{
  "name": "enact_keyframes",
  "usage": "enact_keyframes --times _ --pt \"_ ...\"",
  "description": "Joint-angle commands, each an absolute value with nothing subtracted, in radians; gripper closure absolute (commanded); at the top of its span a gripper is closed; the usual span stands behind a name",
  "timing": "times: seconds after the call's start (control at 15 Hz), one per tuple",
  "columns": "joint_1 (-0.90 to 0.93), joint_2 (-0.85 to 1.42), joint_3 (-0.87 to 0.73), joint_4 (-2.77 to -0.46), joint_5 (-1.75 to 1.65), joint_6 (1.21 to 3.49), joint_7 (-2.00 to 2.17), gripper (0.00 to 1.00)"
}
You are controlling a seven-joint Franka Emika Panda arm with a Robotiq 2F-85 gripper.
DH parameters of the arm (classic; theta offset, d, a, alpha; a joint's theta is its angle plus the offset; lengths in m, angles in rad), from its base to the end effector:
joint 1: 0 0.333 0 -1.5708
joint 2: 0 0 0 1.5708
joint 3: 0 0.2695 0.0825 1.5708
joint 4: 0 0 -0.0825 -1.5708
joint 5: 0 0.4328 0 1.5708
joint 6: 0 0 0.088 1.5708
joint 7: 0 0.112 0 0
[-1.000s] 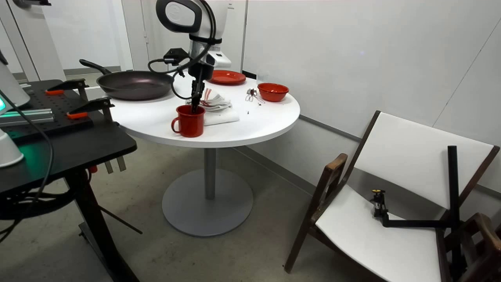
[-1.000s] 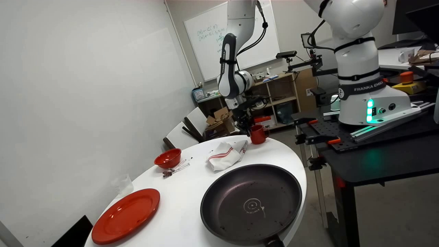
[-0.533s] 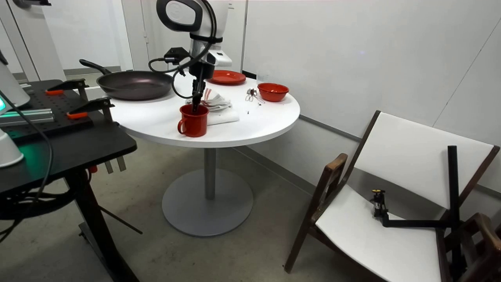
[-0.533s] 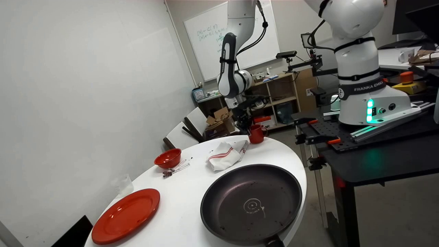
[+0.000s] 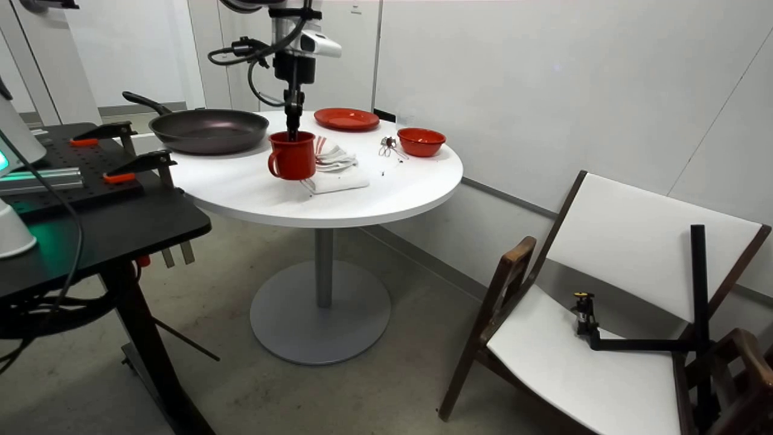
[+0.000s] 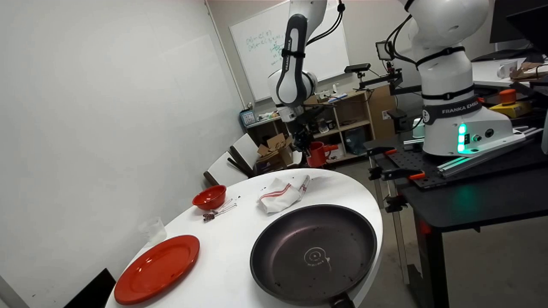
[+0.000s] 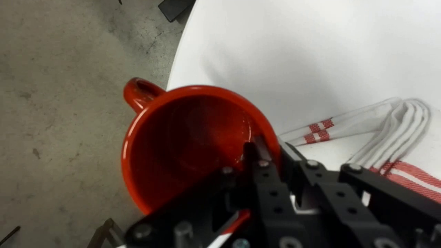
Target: Bring the cup closer to the pan
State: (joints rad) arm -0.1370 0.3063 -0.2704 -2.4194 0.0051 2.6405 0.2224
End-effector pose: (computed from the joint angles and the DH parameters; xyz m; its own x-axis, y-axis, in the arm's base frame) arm 0.4455 -0.2074 0.0894 0.8080 -0.5866 -0.0549 -0.5808 -0.8087 0.0928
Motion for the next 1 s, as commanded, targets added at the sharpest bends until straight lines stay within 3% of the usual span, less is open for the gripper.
enact_keyframes --times 0.0,0.53,0.93 --pt "-0.002 0.176 -0.324 -2.472 -0.205 2.583 0.428 0.97" --pt "0.081 0.107 -0.143 -2.337 -0.418 2.305 0.600 0.96" --pt "0.079 0.174 -0.045 -2.195 -0.367 2.262 0.493 0.97"
